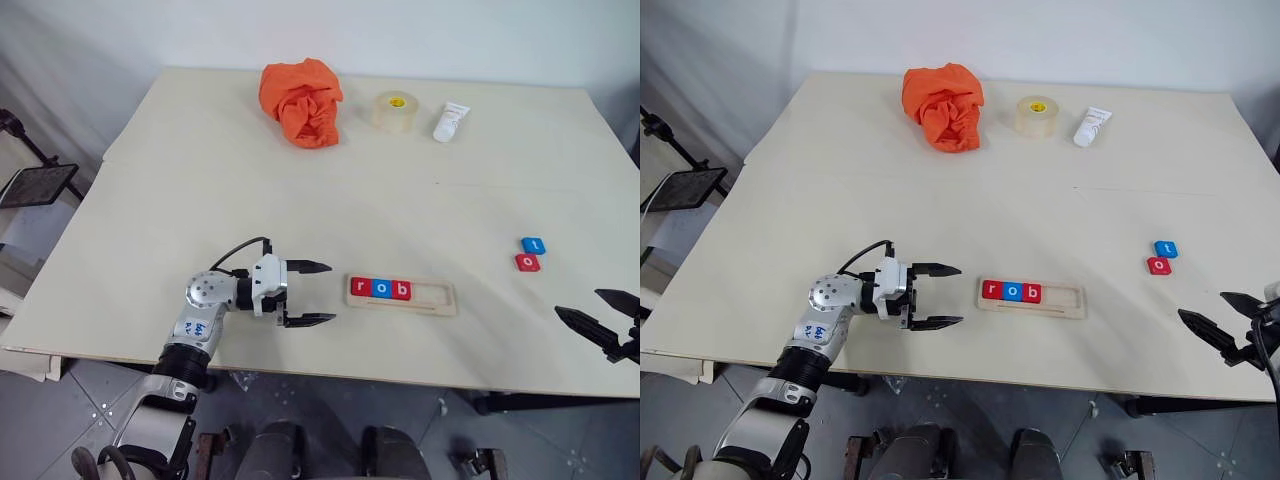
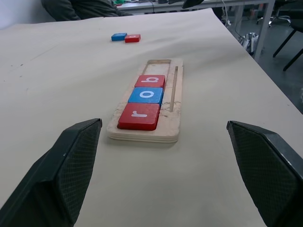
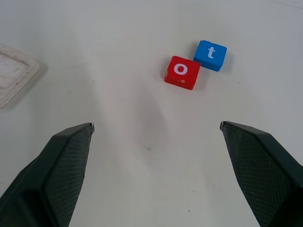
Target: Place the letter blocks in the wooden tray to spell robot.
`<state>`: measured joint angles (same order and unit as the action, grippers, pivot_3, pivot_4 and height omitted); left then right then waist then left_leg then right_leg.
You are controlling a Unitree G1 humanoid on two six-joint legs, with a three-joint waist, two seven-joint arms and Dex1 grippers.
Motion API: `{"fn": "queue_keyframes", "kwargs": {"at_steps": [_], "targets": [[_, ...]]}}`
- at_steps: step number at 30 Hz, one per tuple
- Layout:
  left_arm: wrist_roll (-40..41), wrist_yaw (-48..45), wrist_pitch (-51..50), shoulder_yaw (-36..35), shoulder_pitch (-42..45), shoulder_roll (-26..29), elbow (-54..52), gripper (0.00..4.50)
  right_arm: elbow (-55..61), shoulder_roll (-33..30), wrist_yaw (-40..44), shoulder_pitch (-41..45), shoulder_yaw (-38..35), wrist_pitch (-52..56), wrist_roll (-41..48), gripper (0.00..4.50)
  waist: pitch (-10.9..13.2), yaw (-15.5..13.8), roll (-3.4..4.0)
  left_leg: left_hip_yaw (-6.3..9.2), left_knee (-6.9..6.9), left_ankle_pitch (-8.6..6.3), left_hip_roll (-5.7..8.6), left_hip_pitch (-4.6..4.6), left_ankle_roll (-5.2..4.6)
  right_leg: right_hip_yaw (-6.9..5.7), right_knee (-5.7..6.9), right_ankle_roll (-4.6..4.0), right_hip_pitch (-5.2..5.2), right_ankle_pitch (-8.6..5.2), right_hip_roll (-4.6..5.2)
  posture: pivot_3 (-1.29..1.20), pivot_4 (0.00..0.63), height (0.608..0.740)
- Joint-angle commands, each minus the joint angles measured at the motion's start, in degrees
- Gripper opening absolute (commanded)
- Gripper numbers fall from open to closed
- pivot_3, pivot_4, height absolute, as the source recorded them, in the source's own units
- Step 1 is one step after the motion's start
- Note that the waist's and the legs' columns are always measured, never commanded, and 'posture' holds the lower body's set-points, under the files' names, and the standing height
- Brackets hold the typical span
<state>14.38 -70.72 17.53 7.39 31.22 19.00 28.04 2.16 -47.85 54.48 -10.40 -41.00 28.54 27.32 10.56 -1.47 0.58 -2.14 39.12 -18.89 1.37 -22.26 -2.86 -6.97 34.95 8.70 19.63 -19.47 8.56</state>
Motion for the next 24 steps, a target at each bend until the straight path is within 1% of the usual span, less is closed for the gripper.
{"fn": "queue_keyframes", "kwargs": {"at_steps": [1,12,14,17,20,22,24], "targets": [[0.7,-0.4,0.2,-0.8,0.8,0.5,-0.8,4.5,2.1,0.3,-0.7,-0.5,-1.6,-0.7,1.5,4.48,0.0,0.0,0.0,0.0,0.0,0.0,0.0,0.0,0.0,0.0,-0.01,0.0,0.0,0.0,0.0,0.0,0.15,0.74],[0.7,-0.6,0.3,-0.9,1.0,0.6,-0.7,4.5,3.5,-0.7,-1.2,-0.2,-0.8,0.6,2.4,4.48,0.0,0.0,0.0,0.0,0.0,0.0,0.01,0.0,0.0,0.0,0.0,0.0,0.0,0.0,0.0,0.0,0.15,0.74],[0.7,-0.6,0.4,-0.9,1.0,0.7,-0.8,4.5,3.3,-0.9,-2.6,1.0,0.3,2.8,2.5,4.48,0.0,0.0,0.0,0.0,0.0,0.0,0.01,0.0,0.0,0.0,0.0,0.0,0.0,0.0,0.0,0.0,0.15,0.74],[0.6,-0.5,0.4,-0.9,0.9,0.6,-0.9,4.5,2.1,-0.6,-4.8,3.8,3.1,4.3,1.7,4.48,0.0,0.1,0.0,0.0,0.0,0.0,0.0,0.01,0.0,0.01,0.01,0.0,0.0,0.0,0.0,0.0,0.15,0.74],[0.6,-0.4,0.4,-0.8,0.8,0.4,-1.0,4.5,-1.3,0.8,-8.6,8.9,7.1,4.7,0.0,4.48,0.0,0.2,0.01,-0.02,0.0,0.0,-0.02,0.04,0.0,0.03,0.03,0.0,0.0,0.0,-0.01,0.0,0.15,0.74],[0.6,-0.5,0.6,-0.6,0.6,0.2,-1.2,4.5,-4.7,1.6,-10.3,12.4,10.4,3.6,-1.7,4.48,0.0,0.2,0.01,-0.03,0.0,0.0,-0.03,0.06,0.0,0.03,0.05,0.0,0.0,0.0,-0.01,0.0,0.15,0.74],[0.6,-0.4,0.5,-0.3,0.3,0.0,-1.8,4.5,-10.2,3.3,-13.5,17.7,12.7,1.3,-3.7,4.48,0.0,0.2,0.0,-0.03,0.01,0.0,-0.02,0.05,0.0,0.03,0.06,0.0,0.01,0.0,-0.01,0.0,0.15,0.74]]}}
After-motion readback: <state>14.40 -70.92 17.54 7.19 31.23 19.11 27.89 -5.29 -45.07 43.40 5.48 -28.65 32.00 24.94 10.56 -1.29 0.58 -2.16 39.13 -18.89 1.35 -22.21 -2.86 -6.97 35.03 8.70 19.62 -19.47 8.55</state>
